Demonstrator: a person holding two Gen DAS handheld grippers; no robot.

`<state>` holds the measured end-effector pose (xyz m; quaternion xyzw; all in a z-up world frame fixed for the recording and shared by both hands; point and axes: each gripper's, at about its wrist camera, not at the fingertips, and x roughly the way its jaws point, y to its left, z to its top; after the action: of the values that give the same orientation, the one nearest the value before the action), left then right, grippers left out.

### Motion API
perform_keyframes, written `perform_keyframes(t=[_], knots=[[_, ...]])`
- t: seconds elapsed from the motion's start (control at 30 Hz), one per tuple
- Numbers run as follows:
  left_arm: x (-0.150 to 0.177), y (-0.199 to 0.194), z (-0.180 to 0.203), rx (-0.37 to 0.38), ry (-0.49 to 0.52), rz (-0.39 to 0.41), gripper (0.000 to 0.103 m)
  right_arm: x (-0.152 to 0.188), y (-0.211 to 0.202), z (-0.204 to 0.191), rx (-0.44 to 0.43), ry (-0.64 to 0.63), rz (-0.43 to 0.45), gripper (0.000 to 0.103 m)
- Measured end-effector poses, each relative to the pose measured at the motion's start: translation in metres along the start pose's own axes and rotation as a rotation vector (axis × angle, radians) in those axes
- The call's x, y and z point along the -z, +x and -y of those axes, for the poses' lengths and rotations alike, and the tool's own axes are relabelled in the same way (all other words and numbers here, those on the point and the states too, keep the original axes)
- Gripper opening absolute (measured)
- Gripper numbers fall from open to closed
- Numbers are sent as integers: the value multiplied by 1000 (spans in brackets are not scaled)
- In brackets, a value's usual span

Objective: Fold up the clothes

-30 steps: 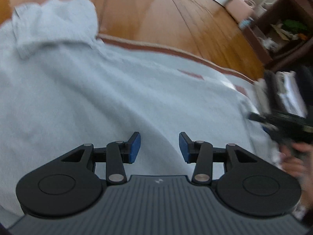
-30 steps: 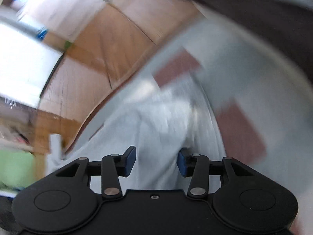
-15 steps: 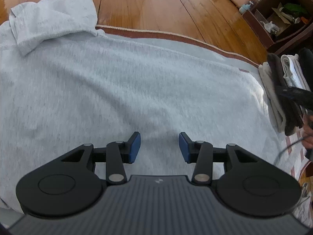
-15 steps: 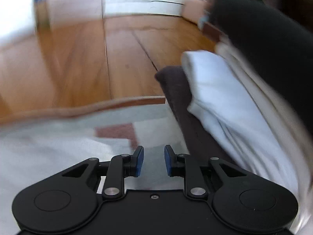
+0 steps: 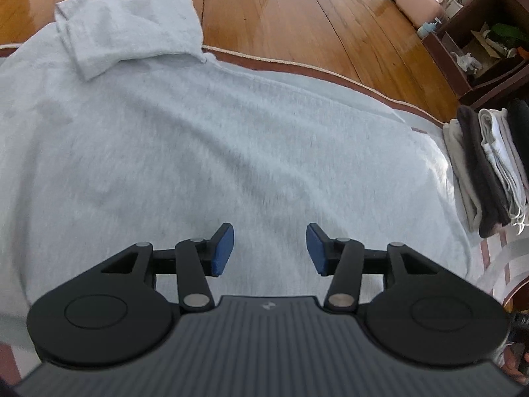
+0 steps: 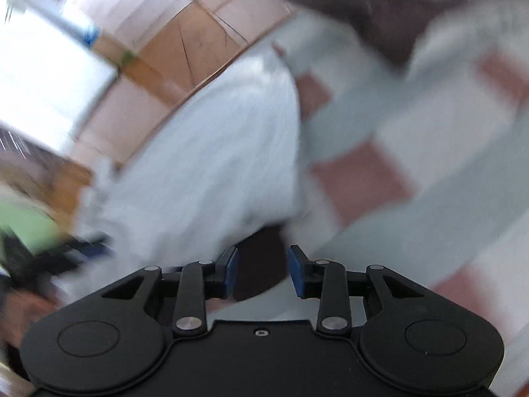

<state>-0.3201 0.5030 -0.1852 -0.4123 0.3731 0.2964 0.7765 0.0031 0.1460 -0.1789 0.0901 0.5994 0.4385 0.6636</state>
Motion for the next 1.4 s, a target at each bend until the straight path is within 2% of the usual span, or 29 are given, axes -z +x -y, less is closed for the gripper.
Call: perform_keyframes(t=[0.03, 0.07, 0.13, 0.17, 0.23, 0.3, 0.37, 0.4, 0.43, 0.5, 0.57, 0.6, 0.63, 0.67, 0.73, 0.87, 0.93, 1.0, 1.03, 1.1, 1.17, 1.23, 1.27, 1.33, 1.4], knots=[[4, -3, -3, 3, -13, -5, 48, 1, 5, 4, -41, 67, -1, 40], [8, -4, -7, 5, -29, -11, 48, -1, 8, 4, -36, 96, 13, 42], [13, -8, -14, 5, -68, -15, 48, -4, 15, 5, -26, 155, 41, 58], [15, -10, -18, 6, -89, -12, 48, -6, 18, 5, -21, 184, 54, 62], [18, -14, -27, 11, -130, -6, 52, -10, 24, 6, -10, 242, 82, 64], [20, -14, -35, 8, -147, -1, 53, -13, 31, 7, 0, 301, 110, 67], [21, -9, -42, -25, -148, 11, 50, -16, 34, 9, -5, 327, 155, 67], [21, -7, -46, -35, -157, 14, 47, -16, 31, 12, -20, 344, 205, 65], [20, -7, -50, -25, -173, 20, 47, -16, 29, 15, -38, 374, 253, 46], [20, -9, -56, -6, -210, 23, 47, -17, 23, 22, -79, 481, 338, 15], [20, -10, -63, 2, -230, 21, 41, -30, 6, 14, -59, 413, 383, 13], [19, -10, -65, 1, -239, 21, 35, -36, -3, 7, -41, 357, 409, 8], [18, -10, -68, -4, -243, 23, 31, -41, -14, -4, -4, 246, 445, 4], [17, -11, -70, -10, -246, 25, 31, -46, -24, -15, 39, 138, 477, 3], [14, -12, -75, -12, -252, 23, 30, -51, -30, -27, 115, -15, 484, 3], [9, -11, -77, -3, -267, -1, 31, -46, -20, -15, 278, -80, 440, 1], [8, -15, -76, -9, -264, -5, 41, -41, -20, -1, 371, -71, 425, 1], [8, -21, -76, -34, -241, 9, 47, -35, -32, 7, 450, -65, 421, 2], [8, -25, -75, -55, -225, 19, 48, -33, -41, 10, 434, -64, 410, 3], [7, -35, -73, -121, -192, 48, 51, -28, -54, 10, 348, -58, 381, 9], [6, -43, -73, -197, -169, 84, 55, -21, -50, -4, 328, -85, 355, 15], [3, -51, -76, -267, -165, 119, 58, -14, -47, -18, 309, -111, 329, 45], [1, -56, -79, -284, -170, 136, 59, -10, -43, -26, 309, -140, 314, 48], [-3, -69, -95, -243, -225, 158, 65, -3, -23, -49, 358, -286, 274, 48], [-2, -86, -123, -199, -341, 212, 66, 7, -7, -68, 383, -420, 240, 47]])
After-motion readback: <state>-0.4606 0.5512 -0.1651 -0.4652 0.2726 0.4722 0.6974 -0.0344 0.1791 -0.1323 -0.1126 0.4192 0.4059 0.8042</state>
